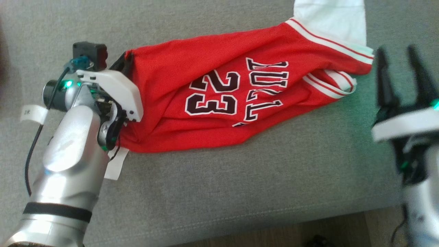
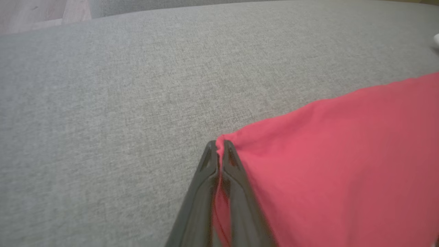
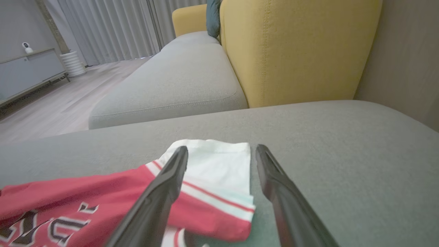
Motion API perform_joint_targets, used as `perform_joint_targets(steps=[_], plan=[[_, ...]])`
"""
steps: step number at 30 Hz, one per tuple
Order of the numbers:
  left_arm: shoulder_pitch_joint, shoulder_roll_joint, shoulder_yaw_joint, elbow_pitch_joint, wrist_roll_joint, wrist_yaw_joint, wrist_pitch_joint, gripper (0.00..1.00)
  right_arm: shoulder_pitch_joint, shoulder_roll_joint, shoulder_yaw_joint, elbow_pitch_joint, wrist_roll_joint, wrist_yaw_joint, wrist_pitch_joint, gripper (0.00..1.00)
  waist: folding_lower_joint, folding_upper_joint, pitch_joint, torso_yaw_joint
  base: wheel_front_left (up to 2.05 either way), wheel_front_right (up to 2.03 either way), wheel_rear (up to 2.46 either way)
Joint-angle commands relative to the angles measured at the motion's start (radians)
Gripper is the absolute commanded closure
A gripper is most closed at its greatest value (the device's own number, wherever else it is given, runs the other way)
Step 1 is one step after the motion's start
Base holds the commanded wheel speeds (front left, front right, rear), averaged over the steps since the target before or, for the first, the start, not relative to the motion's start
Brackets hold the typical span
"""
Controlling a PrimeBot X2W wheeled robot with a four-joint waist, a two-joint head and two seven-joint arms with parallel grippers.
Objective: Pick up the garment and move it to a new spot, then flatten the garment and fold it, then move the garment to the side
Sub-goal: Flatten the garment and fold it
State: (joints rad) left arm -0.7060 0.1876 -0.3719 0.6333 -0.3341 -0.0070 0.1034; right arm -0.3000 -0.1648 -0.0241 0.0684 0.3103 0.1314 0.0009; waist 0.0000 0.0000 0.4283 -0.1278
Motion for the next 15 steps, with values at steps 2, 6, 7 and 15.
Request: perform_joint_targets(steps=[2, 6, 7, 15], plan=[[-0.033, 0.027, 0.023, -0.046, 0.006, 0.007, -0.007, 1.00, -0.090, -0.056, 0.000, 0.027, 0.033, -0.001, 0.017, 0.00, 0.0000, 0.0000, 0.027, 0.018, 0.00, 0.00, 0.00], [-0.055, 0.021, 0.017, -0.083, 0.007, 0.006, -0.023, 1.00, -0.223, -0.122, -0.014, 0.162, 0.082, -0.001, 0.048, 0.00, 0.0000, 0.0000, 0.064, 0.045, 0.00, 0.00, 0.00], [-0.059, 0.019, 0.014, -0.091, 0.007, 0.005, -0.026, 1.00, -0.255, -0.139, -0.010, 0.202, 0.093, -0.001, 0.061, 0.00, 0.0000, 0.0000, 0.071, 0.052, 0.00, 0.00, 0.00], [-0.081, 0.004, -0.007, -0.134, 0.012, 0.001, -0.052, 1.00, -0.448, -0.234, 0.111, 0.465, 0.172, -0.001, 0.141, 0.00, 0.0000, 0.0000, 0.118, 0.098, 0.00, 0.00, 0.00]])
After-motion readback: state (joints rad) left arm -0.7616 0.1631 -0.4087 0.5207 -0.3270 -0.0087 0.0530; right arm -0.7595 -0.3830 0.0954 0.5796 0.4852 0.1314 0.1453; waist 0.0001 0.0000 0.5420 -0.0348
